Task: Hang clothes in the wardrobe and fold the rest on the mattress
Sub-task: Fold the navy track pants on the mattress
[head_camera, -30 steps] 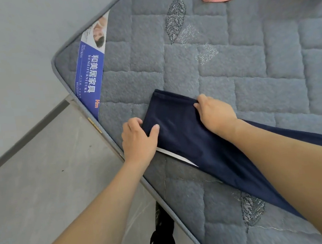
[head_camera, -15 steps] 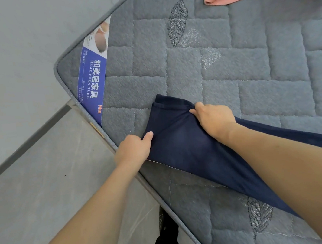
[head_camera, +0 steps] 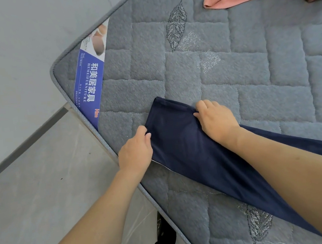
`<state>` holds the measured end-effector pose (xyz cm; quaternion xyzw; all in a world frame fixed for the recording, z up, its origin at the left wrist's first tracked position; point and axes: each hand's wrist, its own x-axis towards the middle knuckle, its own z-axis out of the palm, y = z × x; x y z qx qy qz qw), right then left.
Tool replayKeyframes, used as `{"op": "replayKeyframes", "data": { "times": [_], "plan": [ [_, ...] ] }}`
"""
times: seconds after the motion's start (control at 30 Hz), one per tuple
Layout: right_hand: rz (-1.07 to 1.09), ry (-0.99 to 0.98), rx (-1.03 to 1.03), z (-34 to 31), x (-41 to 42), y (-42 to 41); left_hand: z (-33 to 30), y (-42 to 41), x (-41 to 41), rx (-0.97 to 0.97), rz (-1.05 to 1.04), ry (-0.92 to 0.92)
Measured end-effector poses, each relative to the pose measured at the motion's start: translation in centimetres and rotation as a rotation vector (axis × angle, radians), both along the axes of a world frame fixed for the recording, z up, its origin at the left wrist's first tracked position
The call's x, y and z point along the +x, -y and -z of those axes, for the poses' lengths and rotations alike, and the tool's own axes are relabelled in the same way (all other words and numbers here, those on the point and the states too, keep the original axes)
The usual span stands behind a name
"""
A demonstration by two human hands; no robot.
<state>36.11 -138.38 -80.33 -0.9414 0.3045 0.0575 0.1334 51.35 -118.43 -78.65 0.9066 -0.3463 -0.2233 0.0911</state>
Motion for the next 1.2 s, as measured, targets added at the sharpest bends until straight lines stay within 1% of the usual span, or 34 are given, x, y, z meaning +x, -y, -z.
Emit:
{"op": "replayKeyframes", "data": {
  "times": [0.1, 0.2, 0.3, 0.37, 0.4, 0.43, 0.47, 0.5, 0.53, 0.6, 0.7, 0.77, 0.83, 0.9, 0.97, 1.03, 1.07, 1.13, 1.2],
  "plan": [
    [0.091, 0.04, 0.035, 0.0, 0.4, -0.1, 0.5, -0.4, -0.5, 0.004, -0.073, 0.055],
    [0.133, 0.054, 0.021, 0.1, 0.6, -0.3, 0.6, 0.0, -0.6, -0.116, -0.115, 0.091],
    [0.167, 0.015, 0.019, 0.1, 1.2, 0.1, 0.5, 0.8, -0.6, -0.182, -0.171, 0.02],
    [0.201, -0.002, 0.107, 0.2, 2.2, 0.6, 0.4, 1.2, -0.5, -0.144, -0.217, -0.094],
    [0.22, -0.006, 0.219, 0.0, 2.9, 1.0, 0.2, 1.4, -0.2, -0.11, -0.254, -0.175],
    [0.236, -0.008, 0.375, -0.6, 3.8, 1.3, 0.0, 1.7, 0.3, -0.077, -0.292, -0.276],
    [0.23, -0.02, 0.536, -1.2, 5.0, 1.7, -0.3, 1.9, 0.8, -0.048, -0.327, -0.395],
    [0.178, -0.055, 0.638, -2.1, 6.4, 2.1, -0.7, 2.1, 1.3, -0.027, -0.358, -0.52],
    [0.09, -0.109, 0.664, -2.9, 7.8, 2.4, -1.0, 2.2, 1.7, -0.023, -0.385, -0.632],
    [-0.055, -0.202, 0.616, -4.3, 10.4, 2.7, -1.7, 1.9, 2.2, -0.044, -0.451, -0.808],
    [-0.118, -0.256, 0.603, -6.4, 13.0, 2.5, -3.2, 1.2, 2.4, -0.123, -0.534, -1.016],
    [-0.154, -0.25, 0.574, -7.9, 12.9, 2.8, -4.5, 1.4, 2.0, -0.171, -0.507, -1.135],
    [-0.156, -0.243, 0.492, -9.3, 11.3, 4.0, -6.1, 2.4, 0.9, -0.2, -0.462, -1.2],
    [-0.078, -0.26, 0.502, -10.8, 8.5, 5.6, -7.9, 4.2, -0.9, -0.21, -0.391, -1.218],
    [0.036, -0.29, 0.615, -12.4, 4.9, 7.1, -9.6, 6.3, -3.7, -0.189, -0.281, -1.234],
    [0.179, -0.264, 0.754, -14.0, 0.1, 8.4, -11.0, 8.4, -7.8, -0.15, -0.177, -1.289],
    [0.266, -0.222, 0.838, -14.7, -2.8, 9.0, -11.4, 9.4, -10.3, -0.127, -0.134, -1.317],
    [0.458, -0.067, 1.023, -16.0, -9.5, 10.4, -12.1, 11.4, -16.4, -0.093, -0.043, -1.351],
    [0.568, 0.077, 1.113, -17.2, -17.4, 11.6, -12.4, 13.3, -23.5, -0.067, 0.054, -1.349]
  ]
}}
